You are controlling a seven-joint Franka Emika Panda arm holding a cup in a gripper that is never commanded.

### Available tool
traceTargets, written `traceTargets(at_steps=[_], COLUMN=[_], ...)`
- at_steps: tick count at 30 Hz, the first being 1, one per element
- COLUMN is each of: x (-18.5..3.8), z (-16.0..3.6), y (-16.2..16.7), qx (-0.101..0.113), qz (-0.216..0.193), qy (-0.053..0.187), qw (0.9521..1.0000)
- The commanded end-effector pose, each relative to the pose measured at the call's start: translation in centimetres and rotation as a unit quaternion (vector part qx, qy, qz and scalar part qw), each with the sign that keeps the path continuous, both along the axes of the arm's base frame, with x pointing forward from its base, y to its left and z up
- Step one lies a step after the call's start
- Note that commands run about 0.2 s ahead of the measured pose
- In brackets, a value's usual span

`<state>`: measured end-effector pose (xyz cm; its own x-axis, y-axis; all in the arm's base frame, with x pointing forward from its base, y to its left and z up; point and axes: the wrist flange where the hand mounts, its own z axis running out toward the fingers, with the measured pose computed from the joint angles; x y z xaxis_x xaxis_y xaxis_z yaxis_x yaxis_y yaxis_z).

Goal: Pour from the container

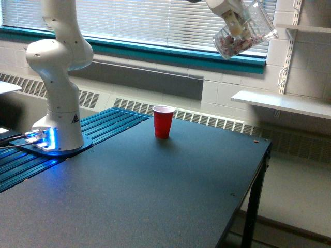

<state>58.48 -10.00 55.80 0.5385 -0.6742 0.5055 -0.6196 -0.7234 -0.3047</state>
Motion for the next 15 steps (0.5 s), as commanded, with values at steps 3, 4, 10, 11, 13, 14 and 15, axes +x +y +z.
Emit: traceTargets(at_steps=[3, 4, 10, 11, 13, 14, 15], x=[-0.8, -0.9, -2.0, -2.2, -2.7, -3.0, -3.3], z=[-4.9, -4.9, -4.6, -4.6, -4.6, -4.7, -4.8], y=[-1.2, -1.0, -0.1, 0.1, 1.0, 1.5, 2.1], qx=[-0.024, -0.038, -0.06, -0.059, -0.064, -0.062, -0.067], qz=[0.039, 0.05, 0.08, 0.084, 0.098, 0.104, 0.113], qy=[0.078, 0.086, 0.089, 0.086, 0.082, 0.078, 0.079], qw=[0.9959, 0.9943, 0.9911, 0.9909, 0.9898, 0.9896, 0.9882])
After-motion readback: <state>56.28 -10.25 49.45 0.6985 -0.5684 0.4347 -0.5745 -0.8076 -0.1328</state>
